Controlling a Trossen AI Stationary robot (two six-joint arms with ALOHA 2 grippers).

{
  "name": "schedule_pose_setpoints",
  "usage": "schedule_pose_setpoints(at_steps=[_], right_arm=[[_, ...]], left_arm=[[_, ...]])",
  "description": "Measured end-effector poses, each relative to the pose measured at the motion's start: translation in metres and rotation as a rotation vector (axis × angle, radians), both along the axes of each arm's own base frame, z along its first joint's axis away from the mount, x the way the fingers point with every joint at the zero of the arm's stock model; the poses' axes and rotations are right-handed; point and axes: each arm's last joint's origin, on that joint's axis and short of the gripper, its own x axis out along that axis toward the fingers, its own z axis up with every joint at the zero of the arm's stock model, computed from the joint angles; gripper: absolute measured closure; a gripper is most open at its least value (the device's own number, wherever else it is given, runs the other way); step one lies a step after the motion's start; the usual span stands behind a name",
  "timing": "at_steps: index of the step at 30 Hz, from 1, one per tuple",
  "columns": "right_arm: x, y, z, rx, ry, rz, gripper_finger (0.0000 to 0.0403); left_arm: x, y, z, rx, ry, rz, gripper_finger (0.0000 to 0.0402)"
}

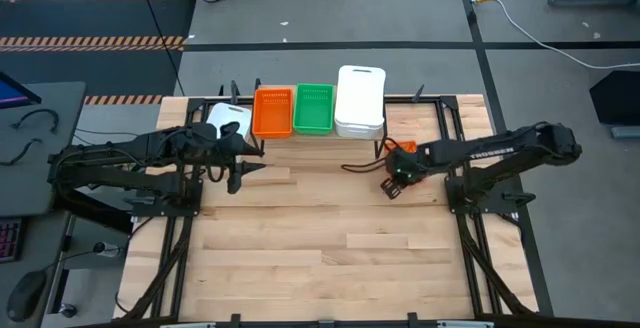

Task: Stack baskets on shelf by color
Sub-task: Stack the orange bin on top of the stacked orange bins on the shelf

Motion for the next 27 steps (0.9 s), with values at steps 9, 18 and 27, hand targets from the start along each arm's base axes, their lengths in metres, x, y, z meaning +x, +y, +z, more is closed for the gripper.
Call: schedule_pose_setpoints(at_steps=[9, 18, 27], right_arm=[[0.036, 0.044, 0.029, 0.218, -0.396, 0.244, 0.0389], [0.030, 0.065, 0.039, 0.135, -0.449, 0.329, 0.0389], [-0.008, 0.060, 0.033, -0.103, -0.185, 0.177, 0.0389]], left_arm=[[0.000, 0.000, 0.000, -0.005, -0.001, 0.002, 0.0230], [0.024, -0.018, 0.002, 0.029, -0.085, -0.123, 0.0230], [0.088, -0.047, -0.021, 0.125, -0.105, -0.181, 0.0230]])
